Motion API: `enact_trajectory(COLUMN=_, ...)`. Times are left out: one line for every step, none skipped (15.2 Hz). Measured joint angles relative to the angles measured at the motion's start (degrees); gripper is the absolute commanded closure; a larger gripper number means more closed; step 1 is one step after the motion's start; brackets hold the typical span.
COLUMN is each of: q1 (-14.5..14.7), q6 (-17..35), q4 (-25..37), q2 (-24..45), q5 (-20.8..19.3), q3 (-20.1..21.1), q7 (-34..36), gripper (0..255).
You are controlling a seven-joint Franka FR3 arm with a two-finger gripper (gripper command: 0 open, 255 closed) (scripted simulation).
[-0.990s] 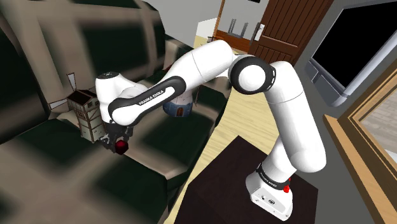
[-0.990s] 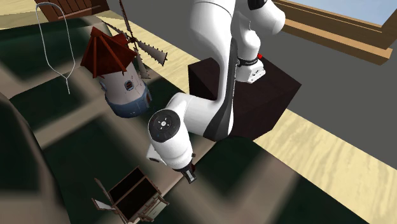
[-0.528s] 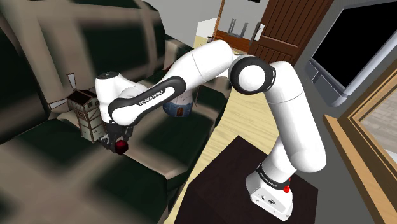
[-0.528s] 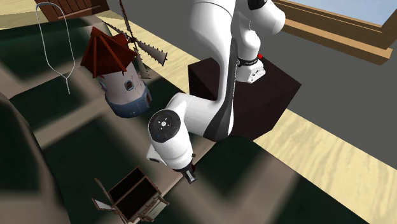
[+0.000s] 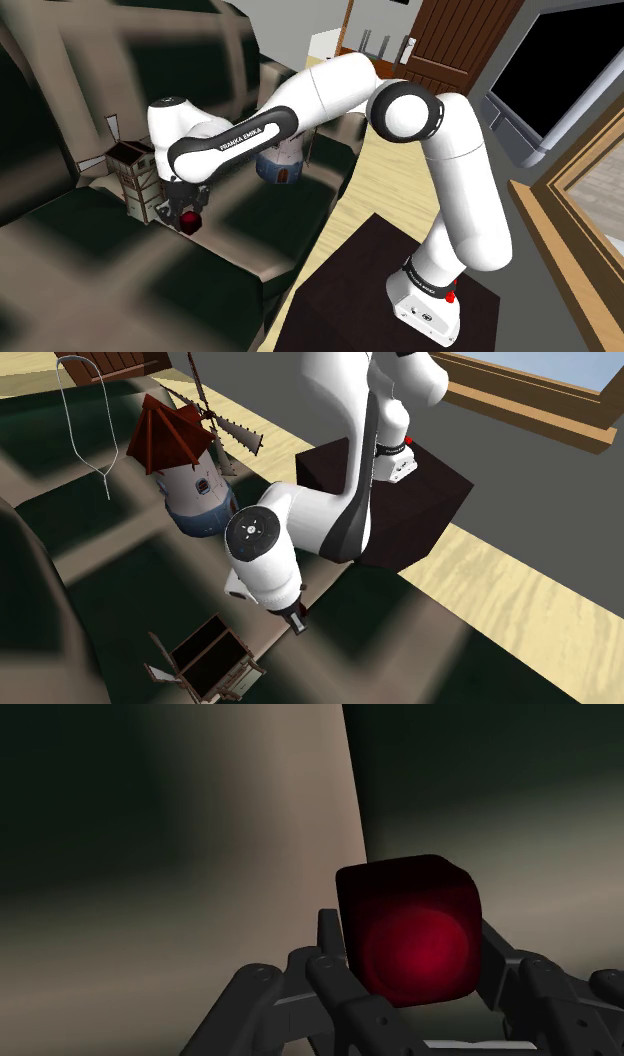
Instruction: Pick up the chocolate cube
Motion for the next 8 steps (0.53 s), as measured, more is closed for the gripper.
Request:
enact_trajectory(q1=-0.11, q6=-0.54, q4=0.03, q2=-0.51, q5=0.13, q3=0.1, q7=-0.1, gripper=255)
enact_trajectory(q1=-0.16, q6=-0.91, q4=-0.01, q2=-0.94, q5=0.24, q3=0.18, q7=-0.13, gripper=255)
enact_trajectory(q1=-0.2, q6=-1.37, q4=-0.04, q2=-1.42, q5=0.35, q3=0.28, q7=-0.13, gripper=255)
enact_trajectory(q1=-0.19, q6=-2.0, q4=0.24, q2=-1.78, q5=0.47, q3=0.38, q7=-0.14, gripper=255)
enact_trajectory(q1=-0.31, q6=-2.47, q4=0.14, q2=-2.36, q5=0.61, q3=0.49, q7=-0.23, gripper=255)
enact_trajectory(q1=-0.4, q6=-2.95, q4=0.2, q2=-2.8, q5=0.72, q3=0.57, q7=-0.31, gripper=255)
enact_trajectory(q1=-0.38, q6=-3.53, q4=0.39, q2=-3.19, q5=0.84, q3=0.67, q7=-0.27, gripper=255)
enact_trajectory(q1=-0.41, q6=-3.87, q4=0.54, q2=-3.39, q5=0.9, q3=0.71, q7=-0.34, gripper=255)
